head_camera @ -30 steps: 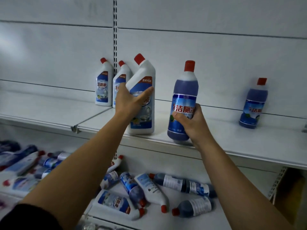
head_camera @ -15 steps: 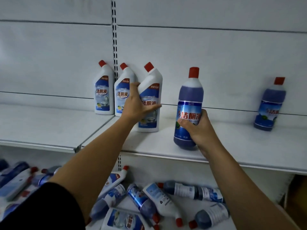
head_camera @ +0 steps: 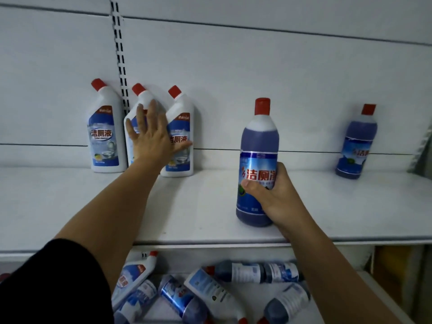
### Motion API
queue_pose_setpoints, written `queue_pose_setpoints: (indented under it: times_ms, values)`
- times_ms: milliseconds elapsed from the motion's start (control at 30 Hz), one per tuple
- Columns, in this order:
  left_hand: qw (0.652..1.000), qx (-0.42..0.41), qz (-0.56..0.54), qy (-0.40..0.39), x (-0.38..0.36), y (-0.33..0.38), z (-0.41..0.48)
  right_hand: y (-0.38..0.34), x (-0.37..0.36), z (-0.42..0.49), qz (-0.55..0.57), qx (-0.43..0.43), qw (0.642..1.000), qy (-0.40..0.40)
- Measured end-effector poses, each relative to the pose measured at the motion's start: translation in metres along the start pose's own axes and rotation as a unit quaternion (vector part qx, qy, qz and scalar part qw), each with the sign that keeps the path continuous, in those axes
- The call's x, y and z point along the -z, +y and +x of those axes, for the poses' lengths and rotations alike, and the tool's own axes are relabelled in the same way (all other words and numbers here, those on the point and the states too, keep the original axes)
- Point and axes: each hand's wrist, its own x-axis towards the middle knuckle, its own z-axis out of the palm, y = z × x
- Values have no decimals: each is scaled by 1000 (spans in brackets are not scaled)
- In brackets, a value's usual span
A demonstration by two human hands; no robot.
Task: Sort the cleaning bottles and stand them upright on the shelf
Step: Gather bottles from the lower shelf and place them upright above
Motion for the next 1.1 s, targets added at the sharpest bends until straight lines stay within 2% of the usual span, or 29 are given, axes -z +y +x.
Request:
queue_pose_setpoints:
  times_ms: [267, 367, 433, 500, 533, 567, 633, 700, 733, 800, 933, 1100]
  values:
    - [999, -14, 12, -36, -11, -8, -1, 0, -2, 0, -15, 9, 1000, 1]
    - [999, -6, -14, -50, -6, -9, -9, 1, -3, 0, -22, 17, 1000, 1]
    - [999, -19, -29, -16, 4, -6, -17, 0, -4, 0, -27, 19, 999, -2]
    - [997, -67, -41, 24, 17, 5, -24, -1, -5, -1, -32, 20, 999, -6]
    - [994, -92, -60, 15, 23, 13, -28, -1, -5, -1, -32, 20, 999, -6]
    - [989, -117, -85, -22, 27, 20, -34, -2, -5, -2, -31, 20, 999, -5]
    - [968, -153, -101, -171, 29, 35, -50, -3, -5, -4, -31, 22, 999, -6]
    - [921, -159, -88, -345, 26, 49, -65, -6, -4, -8, -51, 26, 998, -16]
    - [900, -156, -83, -398, 23, 55, -71, -7, -3, -10, -68, 26, 997, -22]
    - [890, -158, -61, -423, 19, 63, -78, -9, 0, -13, -88, 31, 995, -27]
    - [902, -146, -35, -404, 21, 80, -89, -6, 21, -17, -73, 25, 997, -7]
    - [897, -146, -50, -415, 29, 128, -102, 0, 72, -15, -66, 9, 998, 10]
